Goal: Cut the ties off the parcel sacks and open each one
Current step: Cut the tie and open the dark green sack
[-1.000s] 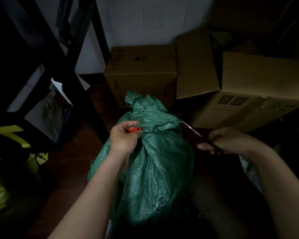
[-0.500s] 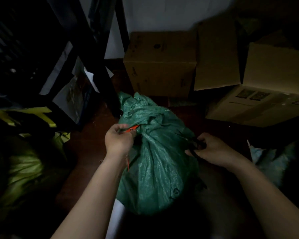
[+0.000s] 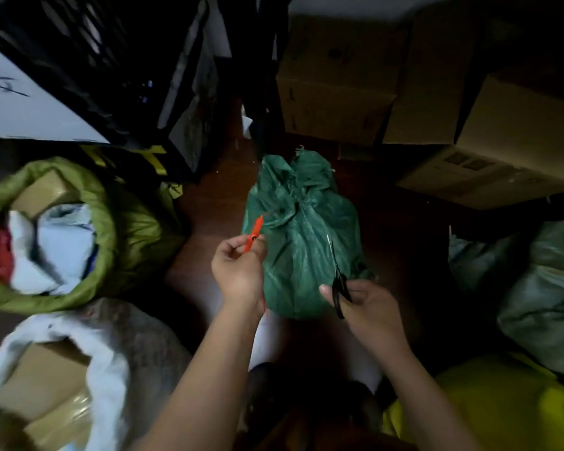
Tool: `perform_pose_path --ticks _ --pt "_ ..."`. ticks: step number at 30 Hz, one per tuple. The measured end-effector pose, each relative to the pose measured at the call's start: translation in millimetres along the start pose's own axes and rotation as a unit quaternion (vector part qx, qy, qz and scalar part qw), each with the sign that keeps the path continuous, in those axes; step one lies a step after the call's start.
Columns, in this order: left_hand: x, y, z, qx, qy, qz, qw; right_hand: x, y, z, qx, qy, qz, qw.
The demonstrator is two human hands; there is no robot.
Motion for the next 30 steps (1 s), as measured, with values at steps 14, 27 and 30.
perform_pose_path --ticks 14,27,30 --pt "83 146 156 -0.067 0.046 -0.017 0.997 25 103 -199 0.091 0.013 -0.078 0.993" --pt "51 223 363 -0.229 0.077 -0.020 0.970 82 110 -383 0.202 0.025 0.035 0.978" --pt "16 225 391 -0.234 0.080 -0.015 0.969 103 98 -396 0.191 0.033 0.049 0.980"
Point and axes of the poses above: each hand's wrist, its own y-axis away from the middle knuckle, its own x-axis out of the back of the hand, z = x × y, the point moved 6 cm from there along -y, towards the middle knuckle, and after that the axes turned 12 degrees about x, right-handed, at the moved point
